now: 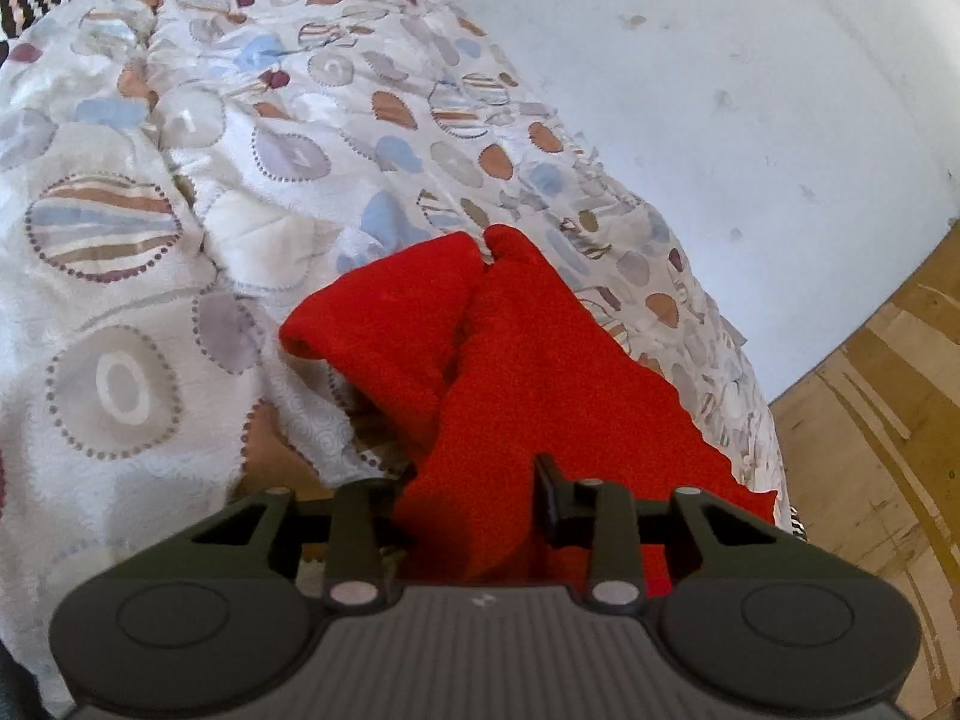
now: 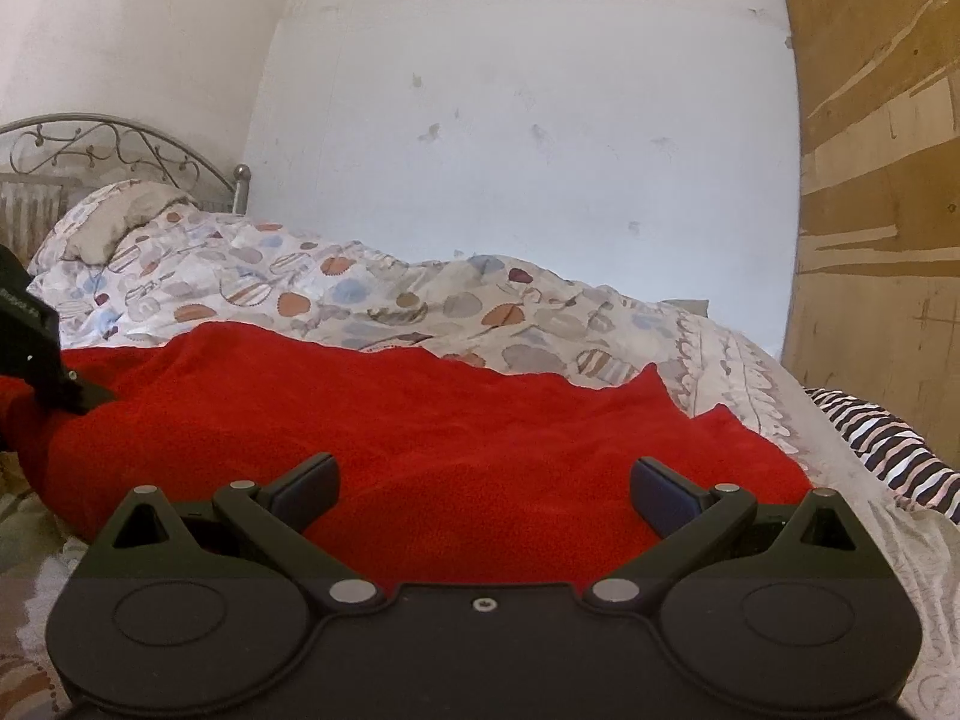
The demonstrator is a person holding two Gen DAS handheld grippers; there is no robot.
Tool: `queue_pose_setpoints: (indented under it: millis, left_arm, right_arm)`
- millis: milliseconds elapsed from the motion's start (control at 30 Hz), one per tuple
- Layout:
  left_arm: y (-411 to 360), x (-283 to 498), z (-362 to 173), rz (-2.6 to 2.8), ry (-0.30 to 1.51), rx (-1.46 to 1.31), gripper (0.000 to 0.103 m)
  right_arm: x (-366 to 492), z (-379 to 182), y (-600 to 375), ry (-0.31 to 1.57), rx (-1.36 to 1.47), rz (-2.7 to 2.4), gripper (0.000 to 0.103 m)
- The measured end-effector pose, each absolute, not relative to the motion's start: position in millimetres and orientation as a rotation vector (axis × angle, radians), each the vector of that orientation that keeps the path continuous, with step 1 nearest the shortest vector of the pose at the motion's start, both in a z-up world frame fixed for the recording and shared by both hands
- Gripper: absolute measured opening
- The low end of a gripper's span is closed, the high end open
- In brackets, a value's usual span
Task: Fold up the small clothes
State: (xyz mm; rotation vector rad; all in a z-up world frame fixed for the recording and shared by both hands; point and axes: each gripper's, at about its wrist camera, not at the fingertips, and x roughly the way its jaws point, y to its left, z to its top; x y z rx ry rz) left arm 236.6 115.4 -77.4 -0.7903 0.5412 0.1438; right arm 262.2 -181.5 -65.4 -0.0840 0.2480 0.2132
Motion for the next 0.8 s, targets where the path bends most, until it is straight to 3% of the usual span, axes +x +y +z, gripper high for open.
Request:
queue_pose_setpoints:
  millis: [100,167,267,533,800]
  left_arm:
    - [119.3,242.6,-82.3,0.151,0.553,-0.842,0.039]
    - [120.0,243.1,-81.0,0.149,0.546,-0.831,0.029]
    - [113.4,242.3,-71.1,0.144,0.526,-0.775,0.024]
    - [76.7,267.3,-13.4,0.002,0.467,-0.581,0.023]
    - [-6.6,308.0,43.1,-0.273,0.467,-0.297,0.023]
  right_arm:
    - [265.2,-65.3,-183.9,0.259,-0.073,0.224,0.103]
    - [268.0,-65.7,-185.5,0.271,-0.064,0.235,0.103]
    - [269.4,-65.6,-187.7,0.278,-0.050,0.242,0.103]
    - [266.7,-55.7,-201.3,0.331,-0.035,0.241,0.103]
    - [238.2,-38.1,-246.9,0.343,-0.062,0.152,0.103]
